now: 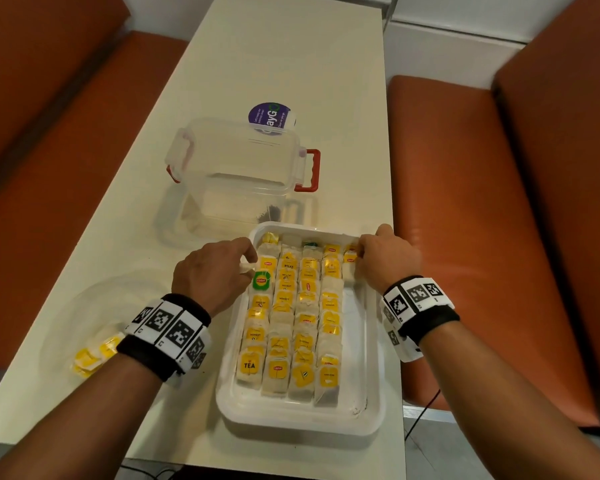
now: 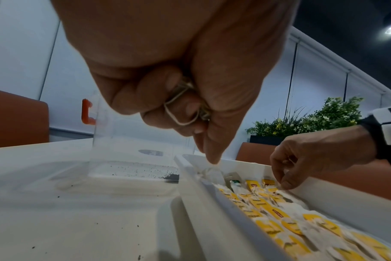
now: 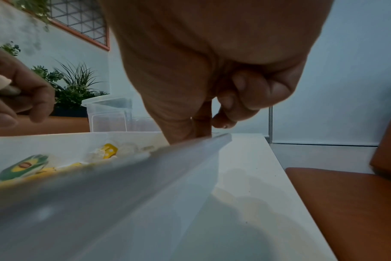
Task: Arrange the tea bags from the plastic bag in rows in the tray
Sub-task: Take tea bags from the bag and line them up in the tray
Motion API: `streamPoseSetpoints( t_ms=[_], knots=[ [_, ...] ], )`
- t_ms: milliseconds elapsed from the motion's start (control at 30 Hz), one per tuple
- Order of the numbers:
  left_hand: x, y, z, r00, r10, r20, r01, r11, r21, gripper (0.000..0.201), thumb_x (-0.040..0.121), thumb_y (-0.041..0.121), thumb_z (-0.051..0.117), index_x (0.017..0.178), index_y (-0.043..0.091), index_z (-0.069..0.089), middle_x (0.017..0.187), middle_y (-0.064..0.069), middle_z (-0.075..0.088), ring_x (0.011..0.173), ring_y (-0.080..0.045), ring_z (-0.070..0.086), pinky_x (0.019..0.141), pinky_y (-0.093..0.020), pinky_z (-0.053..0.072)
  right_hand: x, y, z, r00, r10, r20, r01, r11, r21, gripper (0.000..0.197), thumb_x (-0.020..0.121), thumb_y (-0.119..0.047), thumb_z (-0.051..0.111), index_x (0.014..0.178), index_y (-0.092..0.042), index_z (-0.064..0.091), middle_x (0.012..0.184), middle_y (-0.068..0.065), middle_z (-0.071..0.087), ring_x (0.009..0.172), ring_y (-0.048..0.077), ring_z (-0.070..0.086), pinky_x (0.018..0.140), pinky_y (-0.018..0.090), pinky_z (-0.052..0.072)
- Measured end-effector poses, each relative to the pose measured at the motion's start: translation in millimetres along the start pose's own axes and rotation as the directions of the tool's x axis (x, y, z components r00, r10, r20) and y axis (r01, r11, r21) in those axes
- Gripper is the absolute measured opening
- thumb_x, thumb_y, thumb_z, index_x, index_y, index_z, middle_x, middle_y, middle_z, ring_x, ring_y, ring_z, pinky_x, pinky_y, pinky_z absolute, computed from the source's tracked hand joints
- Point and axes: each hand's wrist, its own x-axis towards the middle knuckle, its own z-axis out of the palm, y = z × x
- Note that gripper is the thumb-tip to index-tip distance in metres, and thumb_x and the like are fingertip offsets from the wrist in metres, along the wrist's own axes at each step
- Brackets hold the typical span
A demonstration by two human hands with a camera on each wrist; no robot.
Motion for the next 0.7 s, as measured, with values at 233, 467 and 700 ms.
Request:
streamPoseSetpoints(
  t_ms=[233, 467, 700],
  knots=[
    [-4.3, -6.0, -0.7, 0.999, -0.037, 0.040, 0.043, 0.986, -0.163, 0.019, 0.090, 0.047, 0.066, 0.104, 0.035, 0.063, 0.106, 0.005, 0.068, 0.089, -0.017, 0.060, 0.069, -0.030, 0.041, -7.9, -3.1, -7.1, 0.999, -0.045, 0.005, 0.045, 0.997, 0.057, 0.016, 0.096, -0.030, 0.052, 0.100, -0.026, 0.066, 0.103, 0.001, 0.054, 0.073, 0.023, 0.058, 0.056, 0.027, 0.034],
    [-16.3, 1.6, 4.9, 0.987, -0.041, 0.155, 0.144, 0.654, -0.743, 0.023, 0.087, 0.044, 0.071, 0.083, 0.022, 0.068, 0.074, 0.018, 0.070, 0.077, 0.005, 0.059, 0.069, -0.026, 0.044, -18.6, -5.3, -18.2, 0.999, -0.046, -0.009, 0.046, 0.984, 0.173, 0.018, 0.094, -0.045, 0.055, 0.096, -0.031, 0.067, 0.098, -0.005, 0.059, 0.084, 0.021, 0.062, 0.055, 0.026, 0.030],
    [-26.8, 20.0, 3.8, 0.929, -0.034, 0.369, 0.368, 0.211, -0.906, 0.038, 0.094, 0.054, 0.055, 0.092, 0.017, 0.060, 0.068, 0.003, 0.044, 0.050, -0.006, 0.032, 0.041, -0.017, 0.026, -48.6, -17.6, -37.9, 0.992, -0.124, -0.021, 0.119, 0.871, 0.477, 0.015, 0.090, -0.049, 0.064, 0.079, -0.038, 0.063, 0.075, -0.013, 0.065, 0.072, 0.007, 0.062, 0.059, 0.030, 0.046]
  ],
)
